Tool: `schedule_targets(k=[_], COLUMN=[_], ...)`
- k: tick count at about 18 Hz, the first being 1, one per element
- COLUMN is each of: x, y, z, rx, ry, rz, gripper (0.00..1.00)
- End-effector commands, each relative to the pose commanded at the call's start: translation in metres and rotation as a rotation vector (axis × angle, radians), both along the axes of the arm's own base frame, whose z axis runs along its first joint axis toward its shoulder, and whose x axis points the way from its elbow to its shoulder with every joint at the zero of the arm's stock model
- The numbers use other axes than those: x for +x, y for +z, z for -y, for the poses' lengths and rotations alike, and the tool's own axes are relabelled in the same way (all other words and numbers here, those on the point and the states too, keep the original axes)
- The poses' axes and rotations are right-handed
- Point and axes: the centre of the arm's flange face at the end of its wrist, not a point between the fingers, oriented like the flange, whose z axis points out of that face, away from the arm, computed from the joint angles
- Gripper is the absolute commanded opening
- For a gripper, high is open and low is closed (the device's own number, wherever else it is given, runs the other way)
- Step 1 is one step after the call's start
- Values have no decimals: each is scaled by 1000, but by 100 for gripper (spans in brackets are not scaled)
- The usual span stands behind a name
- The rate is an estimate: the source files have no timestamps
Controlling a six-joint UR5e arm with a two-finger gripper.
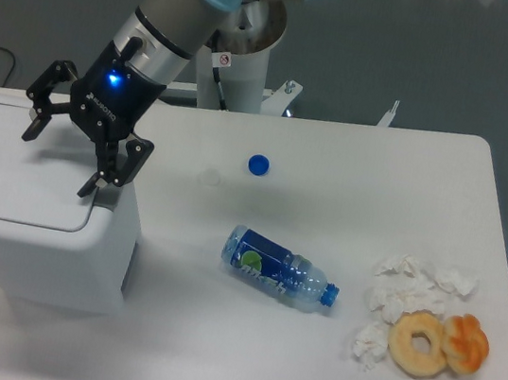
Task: Close the trash can
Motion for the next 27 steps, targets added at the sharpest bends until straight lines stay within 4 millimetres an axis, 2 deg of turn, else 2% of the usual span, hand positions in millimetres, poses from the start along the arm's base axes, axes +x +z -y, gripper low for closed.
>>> schedule_targets(k=[12, 17, 20, 23, 27], x=[2, -2, -5, -25, -64], y=[-6, 7, 24, 34, 44], z=[8, 10, 9, 17, 41], rx=[-8, 11, 29, 43, 55], ry=[8, 19, 34, 73, 160], rz=[12, 8, 4, -11, -27], gripper=[100, 100, 100, 100, 100])
